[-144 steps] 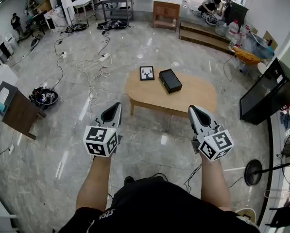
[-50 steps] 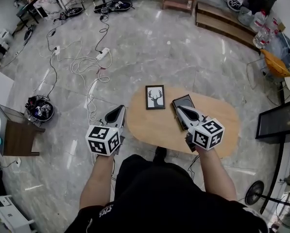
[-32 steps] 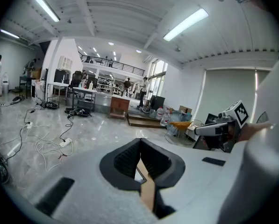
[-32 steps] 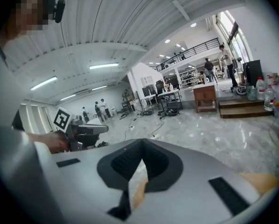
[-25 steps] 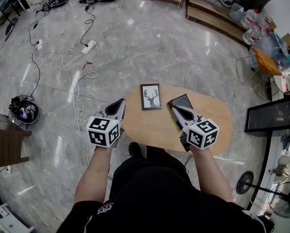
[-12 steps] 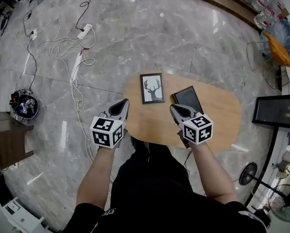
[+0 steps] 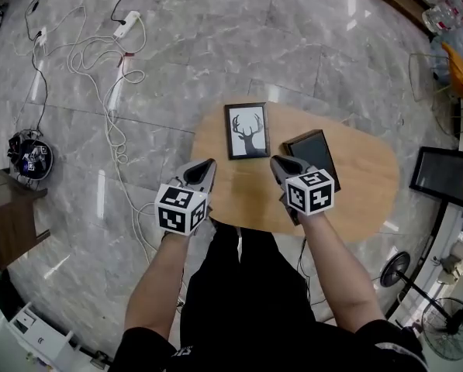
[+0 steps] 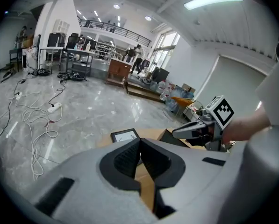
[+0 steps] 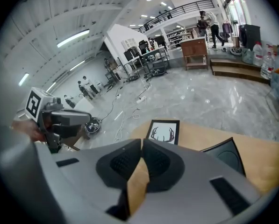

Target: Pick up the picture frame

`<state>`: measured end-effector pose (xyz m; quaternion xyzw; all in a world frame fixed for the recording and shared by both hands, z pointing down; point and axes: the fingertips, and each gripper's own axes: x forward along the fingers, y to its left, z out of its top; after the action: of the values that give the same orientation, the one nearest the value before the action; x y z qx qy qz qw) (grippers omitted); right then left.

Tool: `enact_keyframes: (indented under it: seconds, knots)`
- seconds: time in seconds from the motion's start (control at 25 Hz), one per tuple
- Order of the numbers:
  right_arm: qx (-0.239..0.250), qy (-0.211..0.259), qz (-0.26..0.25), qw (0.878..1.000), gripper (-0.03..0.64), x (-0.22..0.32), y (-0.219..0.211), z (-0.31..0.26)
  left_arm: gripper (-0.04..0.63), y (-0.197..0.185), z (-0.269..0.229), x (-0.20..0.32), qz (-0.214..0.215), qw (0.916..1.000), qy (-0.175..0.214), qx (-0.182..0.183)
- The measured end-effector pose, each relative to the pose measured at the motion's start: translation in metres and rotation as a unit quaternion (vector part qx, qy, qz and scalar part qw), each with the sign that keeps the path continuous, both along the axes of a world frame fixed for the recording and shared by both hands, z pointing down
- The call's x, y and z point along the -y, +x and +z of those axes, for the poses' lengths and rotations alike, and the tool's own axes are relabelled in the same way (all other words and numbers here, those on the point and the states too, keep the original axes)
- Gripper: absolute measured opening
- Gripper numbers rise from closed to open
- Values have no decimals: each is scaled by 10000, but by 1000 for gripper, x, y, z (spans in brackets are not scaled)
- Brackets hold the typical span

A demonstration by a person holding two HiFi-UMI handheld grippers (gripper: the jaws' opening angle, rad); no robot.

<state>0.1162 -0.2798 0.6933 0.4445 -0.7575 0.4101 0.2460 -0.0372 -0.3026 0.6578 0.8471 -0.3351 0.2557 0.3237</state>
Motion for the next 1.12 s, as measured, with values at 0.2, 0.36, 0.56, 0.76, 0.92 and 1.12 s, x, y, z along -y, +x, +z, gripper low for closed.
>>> enact_keyframes:
  seconds: [0.2, 0.36, 0.56, 0.76, 0.92, 1.12]
  knots:
    - [-110, -407, -7, 9991, 56, 8, 1, 60, 11, 5, 53, 11, 74, 9996, -267, 40]
    - [-321, -573, -97, 9978, 84, 16, 2, 103, 19, 7, 90, 20, 5, 9991, -432, -19]
    - [-912, -767, -281, 9925, 103, 29, 7, 156, 58, 9, 132, 21, 169, 9979, -621, 22]
    - [-1313, -1005, -224, 9860, 114, 30, 18, 186, 74, 6, 157, 17, 244, 9967, -767, 94]
    - [-1515, -1126, -164, 9819, 99, 32, 26, 202, 86, 0, 175, 17, 186, 9953, -937, 164]
    - [-1573, -1324, -105, 9786, 93, 35, 24, 211, 92, -8, 176, 16, 98, 9944, -1034, 169]
